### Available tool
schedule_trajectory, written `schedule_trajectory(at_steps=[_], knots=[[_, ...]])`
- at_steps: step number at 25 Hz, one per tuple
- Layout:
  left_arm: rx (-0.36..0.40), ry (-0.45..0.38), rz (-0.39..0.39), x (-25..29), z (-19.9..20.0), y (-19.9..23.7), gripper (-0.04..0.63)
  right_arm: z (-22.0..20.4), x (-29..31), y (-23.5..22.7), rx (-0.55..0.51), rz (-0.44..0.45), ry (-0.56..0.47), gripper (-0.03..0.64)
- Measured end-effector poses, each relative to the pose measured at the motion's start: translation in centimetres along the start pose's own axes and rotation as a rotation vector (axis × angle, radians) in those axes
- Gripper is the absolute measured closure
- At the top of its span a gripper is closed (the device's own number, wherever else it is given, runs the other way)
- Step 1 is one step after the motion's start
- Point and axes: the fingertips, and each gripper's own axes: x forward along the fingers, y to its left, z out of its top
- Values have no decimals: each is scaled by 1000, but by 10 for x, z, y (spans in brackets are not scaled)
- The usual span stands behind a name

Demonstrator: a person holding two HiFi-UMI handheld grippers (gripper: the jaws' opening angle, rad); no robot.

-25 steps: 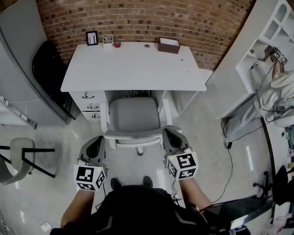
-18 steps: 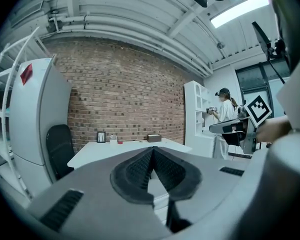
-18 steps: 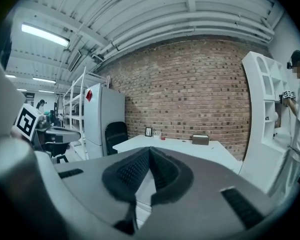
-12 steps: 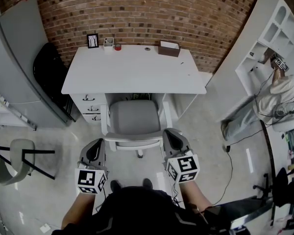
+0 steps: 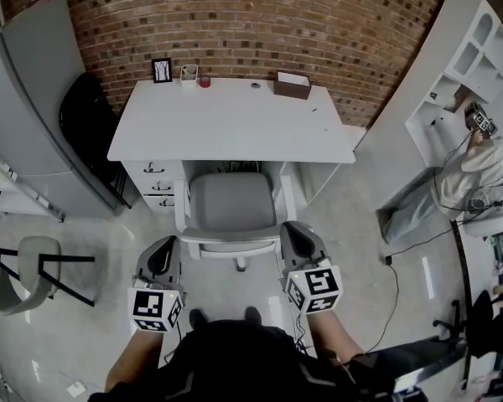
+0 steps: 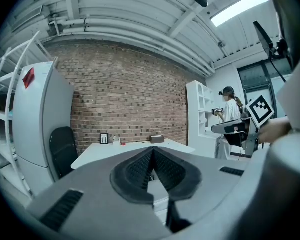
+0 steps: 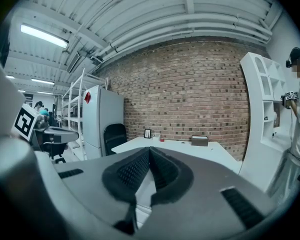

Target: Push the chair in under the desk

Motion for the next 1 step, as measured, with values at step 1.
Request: schedule_trajectory(at_steps=[1], knots=[[0,1,0,0,0,0,588,0,0,1,0,-1,0,609]])
